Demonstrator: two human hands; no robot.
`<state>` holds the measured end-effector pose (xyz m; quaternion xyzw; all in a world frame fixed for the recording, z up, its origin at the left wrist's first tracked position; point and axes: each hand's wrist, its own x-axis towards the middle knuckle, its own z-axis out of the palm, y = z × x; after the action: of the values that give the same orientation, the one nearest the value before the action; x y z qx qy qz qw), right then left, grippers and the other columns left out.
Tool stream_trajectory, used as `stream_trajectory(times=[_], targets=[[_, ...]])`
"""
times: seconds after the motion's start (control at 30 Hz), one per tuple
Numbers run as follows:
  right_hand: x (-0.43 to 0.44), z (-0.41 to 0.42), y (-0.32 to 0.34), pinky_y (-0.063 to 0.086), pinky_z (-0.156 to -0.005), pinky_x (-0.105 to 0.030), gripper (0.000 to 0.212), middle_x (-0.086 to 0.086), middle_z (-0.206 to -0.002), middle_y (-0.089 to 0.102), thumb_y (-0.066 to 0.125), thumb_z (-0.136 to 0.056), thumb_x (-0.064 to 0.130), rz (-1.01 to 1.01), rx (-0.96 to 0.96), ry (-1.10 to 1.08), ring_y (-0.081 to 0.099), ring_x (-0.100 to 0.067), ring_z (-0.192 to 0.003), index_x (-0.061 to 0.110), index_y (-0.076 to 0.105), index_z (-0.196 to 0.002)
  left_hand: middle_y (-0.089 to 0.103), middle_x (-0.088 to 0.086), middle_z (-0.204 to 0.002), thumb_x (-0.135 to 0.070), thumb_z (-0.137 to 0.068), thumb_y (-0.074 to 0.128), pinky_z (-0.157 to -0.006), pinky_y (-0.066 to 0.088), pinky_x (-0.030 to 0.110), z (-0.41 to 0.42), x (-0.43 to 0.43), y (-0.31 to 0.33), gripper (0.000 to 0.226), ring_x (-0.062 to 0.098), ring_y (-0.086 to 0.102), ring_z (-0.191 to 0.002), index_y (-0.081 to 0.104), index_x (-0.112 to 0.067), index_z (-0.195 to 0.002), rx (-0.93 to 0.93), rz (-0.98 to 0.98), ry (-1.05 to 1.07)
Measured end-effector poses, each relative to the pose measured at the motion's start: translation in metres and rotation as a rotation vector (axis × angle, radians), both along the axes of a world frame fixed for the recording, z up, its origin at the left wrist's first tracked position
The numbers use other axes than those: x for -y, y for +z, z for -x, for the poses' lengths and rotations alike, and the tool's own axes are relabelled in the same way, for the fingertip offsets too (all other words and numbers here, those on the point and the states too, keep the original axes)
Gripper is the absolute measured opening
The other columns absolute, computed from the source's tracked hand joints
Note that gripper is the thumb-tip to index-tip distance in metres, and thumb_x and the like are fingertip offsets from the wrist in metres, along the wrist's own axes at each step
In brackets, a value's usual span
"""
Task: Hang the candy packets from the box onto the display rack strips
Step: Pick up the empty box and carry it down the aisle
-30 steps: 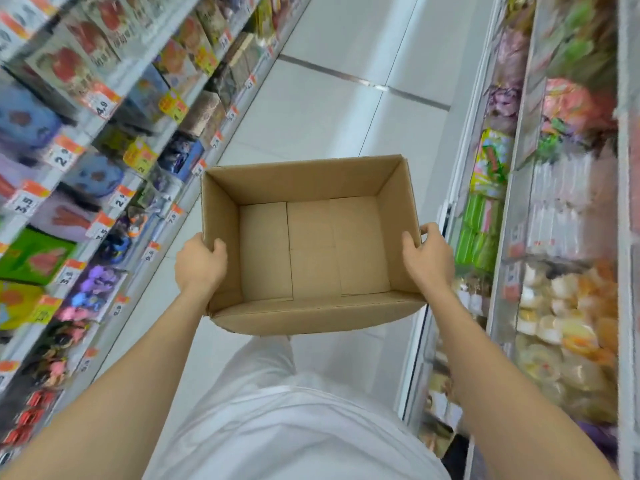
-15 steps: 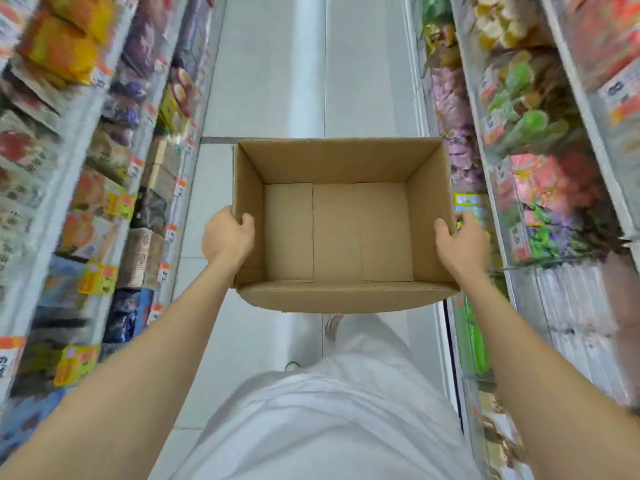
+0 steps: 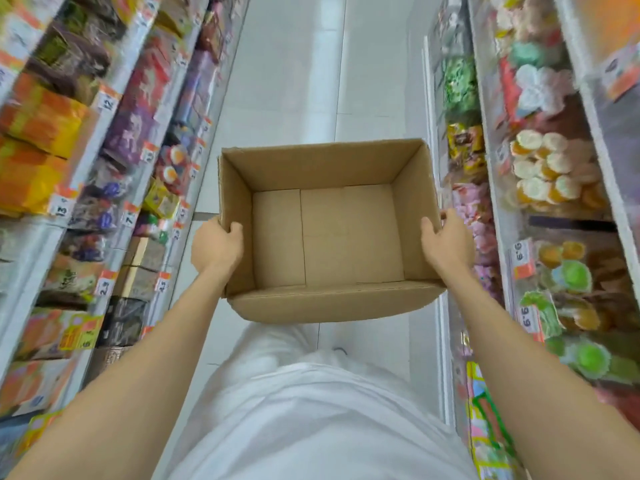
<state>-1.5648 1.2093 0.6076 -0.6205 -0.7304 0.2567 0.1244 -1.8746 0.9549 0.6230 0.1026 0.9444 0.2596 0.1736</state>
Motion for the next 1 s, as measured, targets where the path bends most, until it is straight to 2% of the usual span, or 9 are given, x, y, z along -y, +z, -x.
stream_trajectory(times=[0.13, 0.23, 0.4, 0.5, 0.57, 0.67, 0.77, 0.87, 1.0], targets=[[-0.132, 0.114, -0.011, 0.036, -0.068, -0.039, 0.028, -0.008, -0.093, 0.066, 0.056, -0.099, 0.043, -0.030, 0.029, 0.050, 0.056, -0.032, -0.086, 0.017, 0.055, -0.108, 0.058, 0.009, -0.087, -0.032, -0.101, 0.056, -0.072, 0.040, 0.039, 0.099, -0.123, -0.013, 0.031, 0.032, 0.054, -0.085, 0.048, -0.013, -0.077, -0.050, 0.009, 0.051], [-0.228, 0.194, -0.010, 0.035, -0.068, -0.039, 0.029, -0.010, -0.094, 0.063, 0.056, -0.101, 0.040, -0.036, 0.027, 0.036, 0.046, -0.027, -0.084, 0.013, 0.055, -0.109, 0.058, 0.010, -0.085, -0.032, -0.100, 0.057, -0.072, 0.039, 0.039, 0.183, -0.226, -0.020, 0.030, 0.033, 0.054, -0.085, 0.052, -0.008, -0.081, -0.075, 0.015, 0.021], [-0.372, 0.284, 0.011, 0.036, -0.059, -0.038, 0.031, -0.010, -0.085, 0.060, 0.054, -0.102, 0.043, -0.046, 0.014, 0.001, 0.057, -0.034, -0.083, 0.012, 0.051, -0.104, 0.060, 0.008, -0.083, -0.031, -0.098, 0.055, -0.070, 0.038, 0.038, 0.298, -0.396, -0.002, 0.028, 0.034, 0.055, -0.082, 0.049, -0.016, -0.075, -0.060, 0.002, -0.049], [-0.455, 0.322, 0.016, 0.045, -0.065, -0.041, 0.033, -0.010, -0.088, 0.062, 0.054, -0.102, 0.044, -0.022, -0.003, -0.089, 0.056, -0.032, -0.086, 0.012, 0.053, -0.108, 0.054, 0.001, -0.071, -0.029, -0.097, 0.055, -0.064, 0.035, 0.035, 0.350, -0.504, 0.014, 0.030, 0.032, 0.054, -0.078, 0.046, -0.019, -0.071, -0.037, -0.014, -0.108], [-0.512, 0.346, 0.013, 0.043, -0.065, -0.040, 0.032, -0.009, -0.089, 0.062, 0.056, -0.101, 0.044, -0.028, -0.021, -0.161, 0.060, -0.035, -0.088, 0.013, 0.055, -0.108, 0.054, 0.000, -0.069, -0.028, -0.096, 0.055, -0.062, 0.034, 0.034, 0.383, -0.578, 0.013, 0.028, 0.031, 0.056, -0.076, 0.048, -0.018, -0.071, -0.056, -0.006, -0.158], [-0.604, 0.387, -0.001, 0.037, -0.071, -0.037, 0.033, -0.012, -0.096, 0.064, 0.058, -0.101, 0.040, -0.015, -0.037, -0.250, 0.061, -0.036, -0.095, 0.011, 0.059, -0.118, 0.065, 0.005, -0.078, -0.033, -0.092, 0.055, -0.062, 0.044, 0.035, 0.433, -0.695, -0.002, 0.023, 0.035, 0.063, -0.079, 0.059, -0.015, -0.078, -0.059, -0.019, -0.238], [-0.706, 0.437, -0.014, 0.037, -0.070, -0.038, 0.034, -0.006, -0.089, 0.059, 0.058, -0.102, 0.039, -0.004, -0.063, -0.290, 0.059, -0.034, -0.088, 0.011, 0.059, -0.120, 0.068, 0.005, -0.083, -0.035, -0.092, 0.054, -0.069, 0.055, 0.040, 0.482, -0.805, -0.011, 0.022, 0.035, 0.064, -0.080, 0.063, -0.017, -0.083, -0.082, -0.011, -0.250], [-0.801, 0.489, -0.019, 0.036, -0.067, -0.036, 0.031, -0.002, -0.084, 0.057, 0.057, -0.102, 0.040, 0.006, -0.074, -0.289, 0.056, -0.030, -0.081, 0.012, 0.060, -0.117, 0.067, 0.005, -0.084, -0.036, -0.093, 0.053, -0.069, 0.055, 0.041, 0.531, -0.898, -0.013, 0.023, 0.034, 0.064, -0.080, 0.062, -0.016, -0.085, -0.111, -0.006, -0.240], [-0.911, 0.559, -0.015, 0.041, -0.070, -0.037, 0.034, 0.000, -0.086, 0.058, 0.055, -0.101, 0.042, 0.034, -0.079, -0.270, 0.056, -0.028, -0.083, 0.014, 0.058, -0.120, 0.067, 0.007, -0.084, -0.037, -0.091, 0.052, -0.073, 0.059, 0.047, 0.601, -1.002, -0.012, 0.024, 0.035, 0.065, -0.080, 0.061, -0.016, -0.084, -0.113, 0.011, -0.223]])
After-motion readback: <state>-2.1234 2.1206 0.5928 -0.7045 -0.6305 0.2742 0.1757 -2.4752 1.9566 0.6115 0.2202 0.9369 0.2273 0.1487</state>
